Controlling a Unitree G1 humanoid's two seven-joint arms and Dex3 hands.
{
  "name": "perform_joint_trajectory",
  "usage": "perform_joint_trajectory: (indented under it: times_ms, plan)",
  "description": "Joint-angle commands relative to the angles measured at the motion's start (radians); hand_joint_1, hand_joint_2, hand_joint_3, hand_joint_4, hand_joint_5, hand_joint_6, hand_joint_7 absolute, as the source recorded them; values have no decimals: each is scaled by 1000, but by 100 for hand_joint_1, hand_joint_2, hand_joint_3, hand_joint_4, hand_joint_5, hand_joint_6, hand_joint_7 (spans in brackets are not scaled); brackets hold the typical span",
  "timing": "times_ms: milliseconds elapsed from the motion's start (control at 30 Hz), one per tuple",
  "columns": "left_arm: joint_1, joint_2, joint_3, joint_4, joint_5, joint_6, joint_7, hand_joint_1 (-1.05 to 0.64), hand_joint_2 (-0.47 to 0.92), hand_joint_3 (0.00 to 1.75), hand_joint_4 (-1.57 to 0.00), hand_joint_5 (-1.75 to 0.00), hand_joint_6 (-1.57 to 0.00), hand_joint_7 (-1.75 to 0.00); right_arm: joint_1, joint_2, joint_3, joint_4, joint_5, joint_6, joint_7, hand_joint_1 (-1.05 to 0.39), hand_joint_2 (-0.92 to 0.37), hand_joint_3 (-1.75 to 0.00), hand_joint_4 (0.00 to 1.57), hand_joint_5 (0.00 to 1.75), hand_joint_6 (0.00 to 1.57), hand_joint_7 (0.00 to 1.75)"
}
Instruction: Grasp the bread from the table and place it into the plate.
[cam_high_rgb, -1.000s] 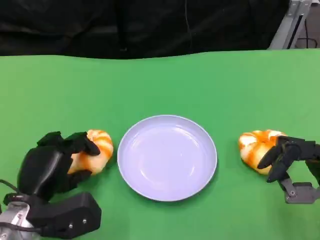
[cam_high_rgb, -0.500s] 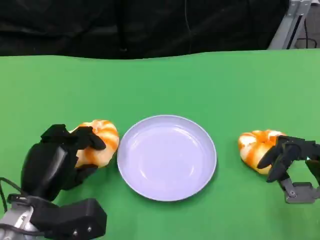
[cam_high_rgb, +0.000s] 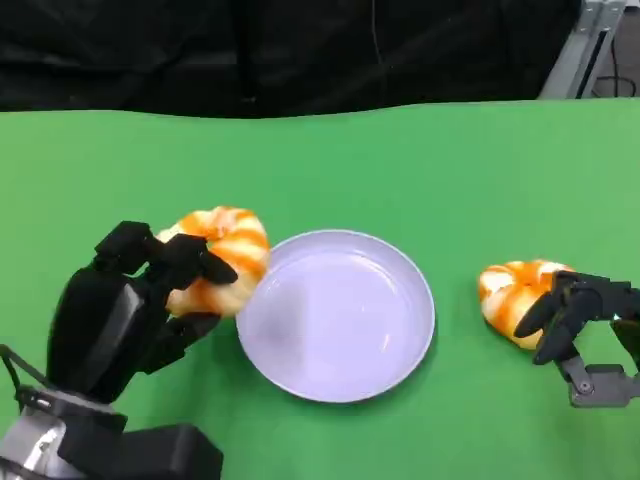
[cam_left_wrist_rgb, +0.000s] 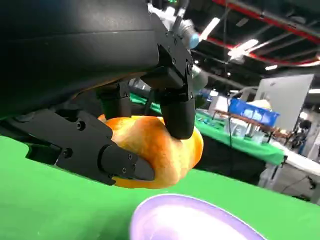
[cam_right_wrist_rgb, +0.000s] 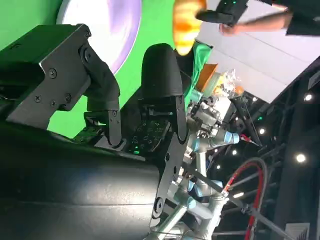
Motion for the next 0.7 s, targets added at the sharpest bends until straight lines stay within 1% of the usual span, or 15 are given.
perform_joint_trajectory:
  times_ms: [33,267,400,700]
  plan:
    - [16,17,21,-22,9,12,-18,-9,92,35,-50,-160,-57,-129,-4,-13,-4,1,4,-9,-4,30,-47,-124,104,123,104,106]
    - [19,13,27,-26,12,12,-25,-9,92,35,-50,-159,-57,-129,-4,-13,-4,1,4,-9,-4,30,-46,-125,104,123,104,106]
    - [31,2,24,-79,-14,-30,-45,-7,92,34,-58,-152,-63,-123,-2,-13,-7,7,-1,-1,-9,29,-46,-124,104,122,105,105]
    - [35,-7,34,-89,-10,-39,-60,-7,92,33,-59,-152,-64,-123,-1,-14,-7,5,-7,0,-13,28,-45,-125,104,122,106,103]
